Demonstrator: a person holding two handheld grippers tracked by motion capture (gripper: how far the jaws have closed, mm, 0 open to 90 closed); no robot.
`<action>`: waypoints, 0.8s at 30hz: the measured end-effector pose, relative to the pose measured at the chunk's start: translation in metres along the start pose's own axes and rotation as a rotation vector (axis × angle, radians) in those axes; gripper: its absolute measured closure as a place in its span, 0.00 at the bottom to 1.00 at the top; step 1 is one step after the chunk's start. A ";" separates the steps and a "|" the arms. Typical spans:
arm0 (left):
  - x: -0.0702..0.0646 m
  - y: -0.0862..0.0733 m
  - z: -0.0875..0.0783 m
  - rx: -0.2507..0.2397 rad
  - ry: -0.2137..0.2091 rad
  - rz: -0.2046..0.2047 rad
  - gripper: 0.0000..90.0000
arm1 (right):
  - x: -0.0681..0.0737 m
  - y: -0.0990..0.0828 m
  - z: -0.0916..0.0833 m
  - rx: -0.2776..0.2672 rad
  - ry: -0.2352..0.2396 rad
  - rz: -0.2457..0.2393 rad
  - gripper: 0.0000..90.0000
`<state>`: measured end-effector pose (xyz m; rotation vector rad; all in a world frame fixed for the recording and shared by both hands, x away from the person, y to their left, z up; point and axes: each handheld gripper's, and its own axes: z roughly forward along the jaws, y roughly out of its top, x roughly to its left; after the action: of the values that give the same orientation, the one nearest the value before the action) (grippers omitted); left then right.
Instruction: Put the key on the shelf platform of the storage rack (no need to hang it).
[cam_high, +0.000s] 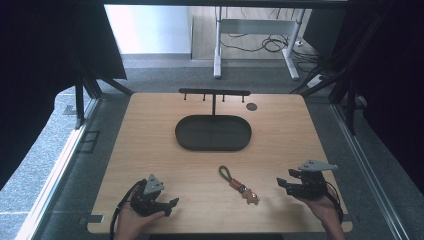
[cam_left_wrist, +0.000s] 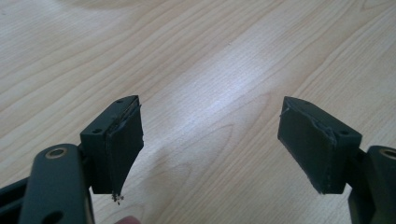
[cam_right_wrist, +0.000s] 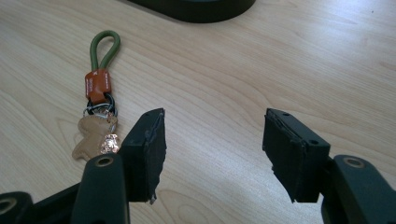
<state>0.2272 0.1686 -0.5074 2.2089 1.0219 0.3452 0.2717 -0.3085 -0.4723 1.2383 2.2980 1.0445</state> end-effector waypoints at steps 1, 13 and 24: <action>-0.001 0.000 0.001 -0.002 -0.006 0.002 0.25 | 0.000 0.001 0.000 0.015 -0.004 -0.006 0.45; -0.005 0.003 -0.003 -0.022 -0.029 0.011 0.25 | 0.016 0.026 -0.005 0.123 0.005 -0.076 0.48; -0.004 0.003 -0.007 -0.035 -0.028 0.007 0.25 | 0.036 0.053 0.009 0.183 0.052 -0.150 0.49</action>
<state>0.2227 0.1676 -0.4998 2.1807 0.9859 0.3315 0.2873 -0.2561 -0.4374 1.0936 2.5302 0.8401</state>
